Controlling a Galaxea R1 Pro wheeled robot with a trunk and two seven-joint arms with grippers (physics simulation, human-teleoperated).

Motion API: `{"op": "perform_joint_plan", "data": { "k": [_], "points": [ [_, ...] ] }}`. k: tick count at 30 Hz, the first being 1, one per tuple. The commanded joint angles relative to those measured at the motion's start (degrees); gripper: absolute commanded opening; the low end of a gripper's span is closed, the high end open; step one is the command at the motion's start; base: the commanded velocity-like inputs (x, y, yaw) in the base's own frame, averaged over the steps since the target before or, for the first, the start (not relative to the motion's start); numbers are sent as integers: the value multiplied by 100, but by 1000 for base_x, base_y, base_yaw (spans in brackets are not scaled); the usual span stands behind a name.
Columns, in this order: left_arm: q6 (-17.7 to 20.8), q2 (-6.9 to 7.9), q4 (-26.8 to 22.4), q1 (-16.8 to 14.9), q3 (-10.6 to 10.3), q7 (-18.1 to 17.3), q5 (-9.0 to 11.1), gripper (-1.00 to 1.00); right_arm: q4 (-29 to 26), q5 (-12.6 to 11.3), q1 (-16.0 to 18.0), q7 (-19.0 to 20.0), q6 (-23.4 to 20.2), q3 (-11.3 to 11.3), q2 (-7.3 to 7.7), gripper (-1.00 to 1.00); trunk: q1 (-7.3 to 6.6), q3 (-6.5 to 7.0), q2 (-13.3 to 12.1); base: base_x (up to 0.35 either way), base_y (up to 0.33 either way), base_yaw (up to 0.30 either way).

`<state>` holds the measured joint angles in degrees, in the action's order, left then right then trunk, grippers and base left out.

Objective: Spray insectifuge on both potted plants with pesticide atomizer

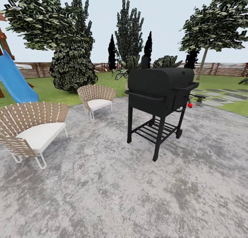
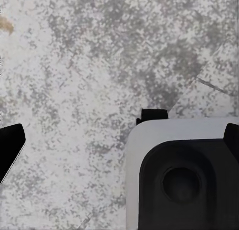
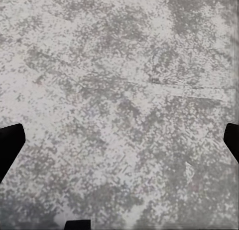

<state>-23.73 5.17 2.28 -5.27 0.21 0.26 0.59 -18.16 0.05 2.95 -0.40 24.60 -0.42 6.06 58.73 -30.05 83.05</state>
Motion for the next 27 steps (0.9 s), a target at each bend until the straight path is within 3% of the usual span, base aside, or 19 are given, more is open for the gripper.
{"op": "perform_joint_plan", "data": {
  "k": [1,12,16,27],
  "points": [
    [-52,-1,19,-9,1,10,9,100,5,1,4,-4,18,-3,0,100,0,-12,3,0,0,-228],
    [-63,50,-1328,-90,-23,48,6,100,5,-1,4,-4,18,-11,0,100,0,-83,3,0,0,-223],
    [-83,152,-1387,-106,-14,51,20,100,5,-4,4,-4,18,-11,5,100,0,-111,3,0,0,-202],
    [-108,235,-1211,-27,-93,25,-142,100,-3,-5,4,-4,21,-11,5,100,0,-188,3,0,0,-205]
  ]
}}
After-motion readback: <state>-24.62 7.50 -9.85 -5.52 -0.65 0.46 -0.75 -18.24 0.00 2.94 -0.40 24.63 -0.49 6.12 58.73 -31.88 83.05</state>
